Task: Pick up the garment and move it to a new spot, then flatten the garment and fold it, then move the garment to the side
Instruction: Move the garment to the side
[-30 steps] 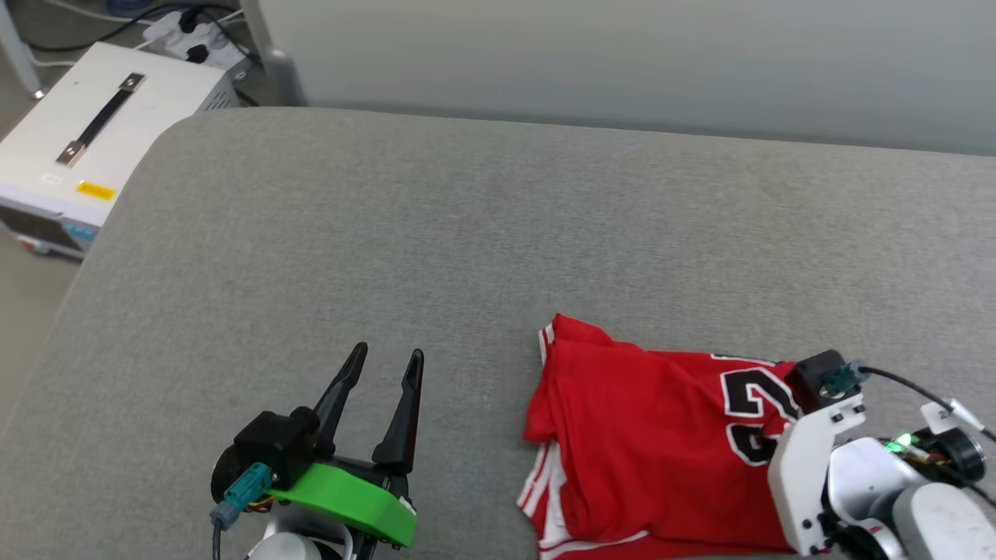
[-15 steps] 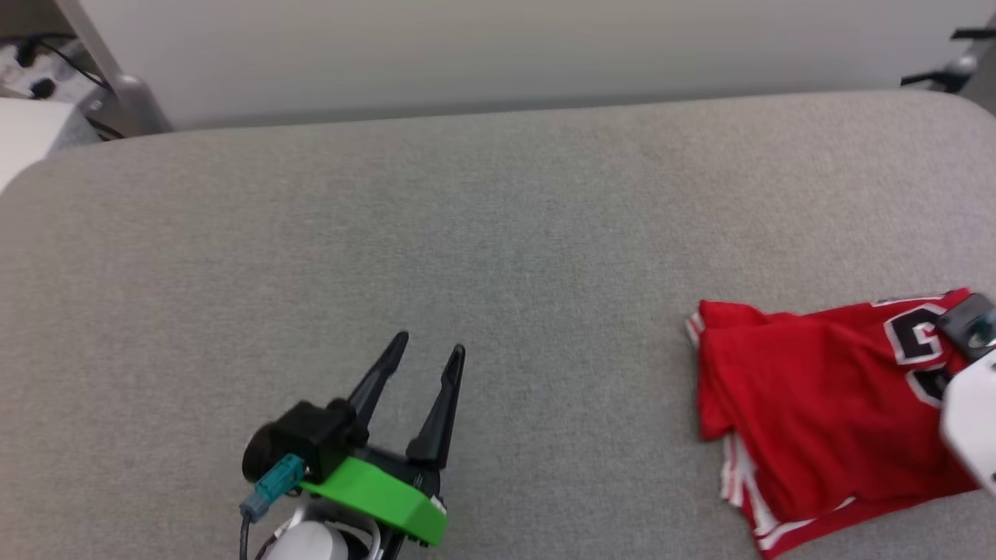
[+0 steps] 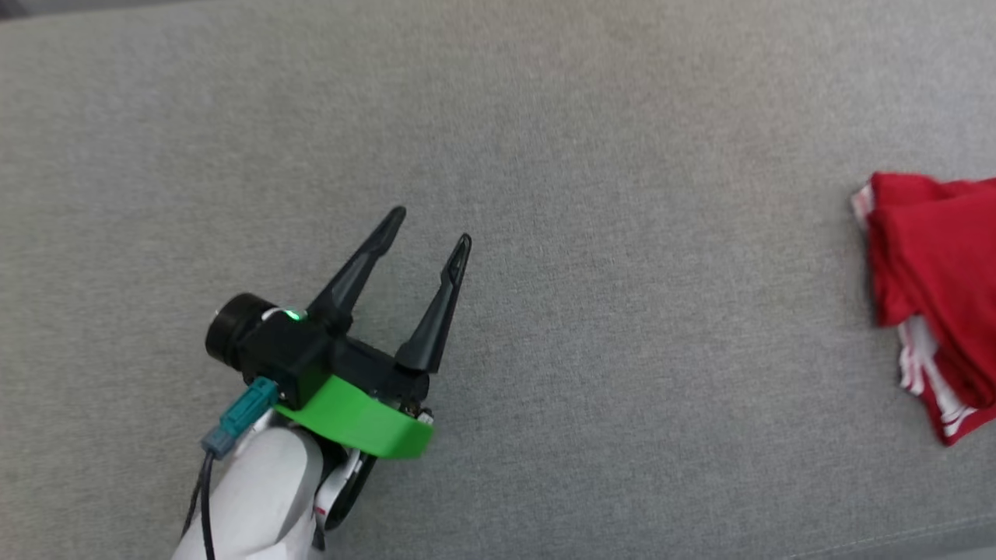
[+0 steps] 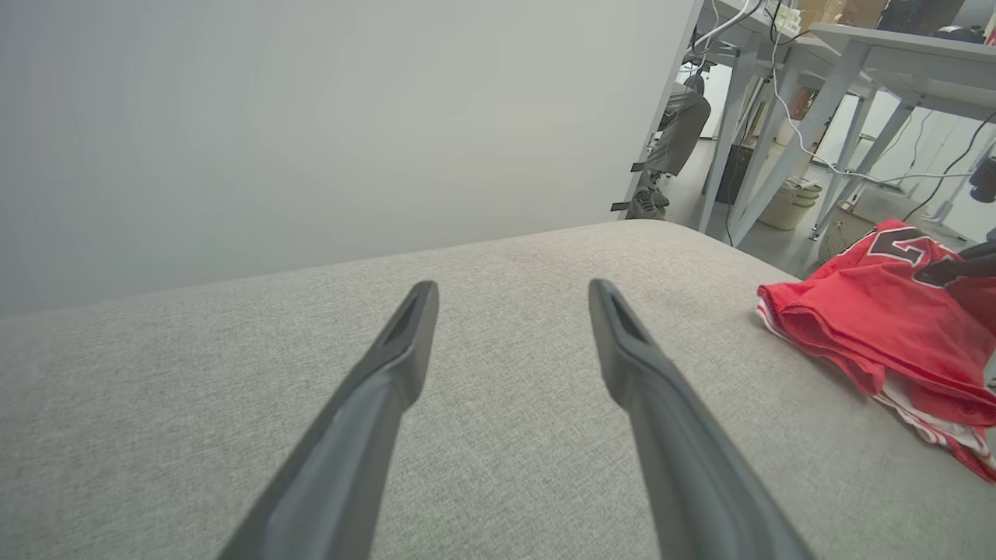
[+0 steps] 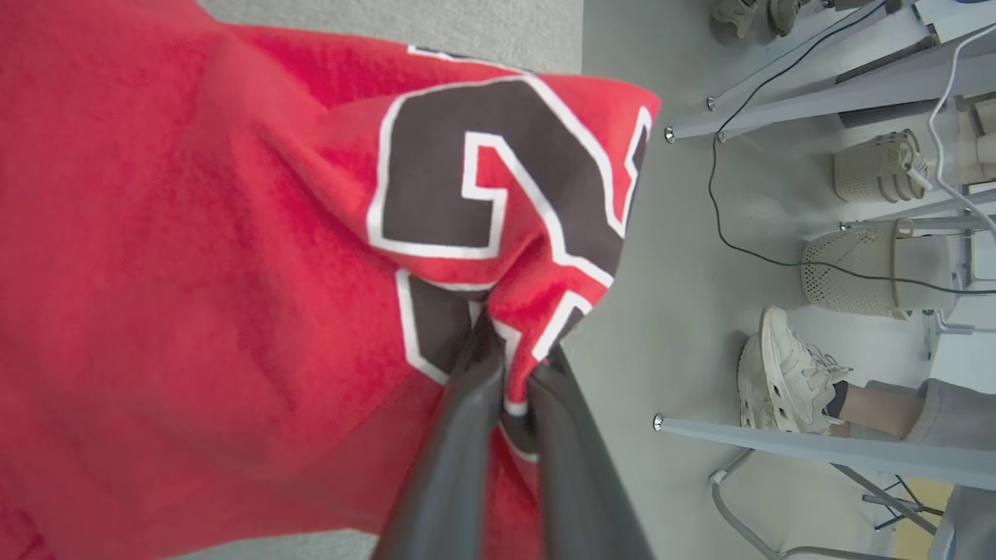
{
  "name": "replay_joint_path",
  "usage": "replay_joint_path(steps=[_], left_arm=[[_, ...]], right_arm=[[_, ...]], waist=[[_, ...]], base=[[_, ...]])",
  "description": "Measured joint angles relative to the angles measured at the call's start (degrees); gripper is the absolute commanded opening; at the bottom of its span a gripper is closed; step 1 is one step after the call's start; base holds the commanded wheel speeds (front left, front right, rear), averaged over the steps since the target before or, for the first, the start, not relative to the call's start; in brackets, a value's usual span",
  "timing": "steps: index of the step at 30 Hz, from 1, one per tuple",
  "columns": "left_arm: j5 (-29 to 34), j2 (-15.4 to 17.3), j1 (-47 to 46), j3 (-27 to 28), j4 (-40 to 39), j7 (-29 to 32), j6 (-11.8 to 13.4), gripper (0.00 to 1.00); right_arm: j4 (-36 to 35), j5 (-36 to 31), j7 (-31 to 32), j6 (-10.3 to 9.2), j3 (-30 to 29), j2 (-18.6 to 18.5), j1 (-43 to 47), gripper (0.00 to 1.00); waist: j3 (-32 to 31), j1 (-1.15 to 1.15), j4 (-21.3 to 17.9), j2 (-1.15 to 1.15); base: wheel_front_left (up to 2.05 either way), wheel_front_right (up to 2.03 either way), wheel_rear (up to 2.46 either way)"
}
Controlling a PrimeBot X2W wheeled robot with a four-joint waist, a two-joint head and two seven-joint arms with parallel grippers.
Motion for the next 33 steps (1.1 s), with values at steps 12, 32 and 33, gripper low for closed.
replay_joint_path(steps=[12, 32, 33], left_arm=[[0.58, 2.60, -3.64, -0.29, -8.67, 3.13, 0.00, 1.00], [-1.82, 0.59, -1.81, 1.08, -2.21, 0.51, 0.69, 1.00], [-2.04, 0.41, -1.29, 1.54, -1.55, 0.49, 0.80, 1.00]], right_arm=[[17.23, -7.38, -10.44, 0.00, -11.41, 1.78, -8.95, 0.00], [17.96, -10.25, -19.39, -0.01, -14.85, 5.90, -13.89, 1.00], [16.45, -9.75, -19.56, -0.01, -14.43, 6.23, -13.89, 1.00]], waist=[[11.58, 0.00, -2.07, 0.00], [7.03, -0.01, -0.29, 0.00], [6.23, -0.01, -0.19, 0.00]], base=[[0.00, 0.00, 0.00], [0.00, 0.00, 0.00], [0.00, 0.00, 0.00]])
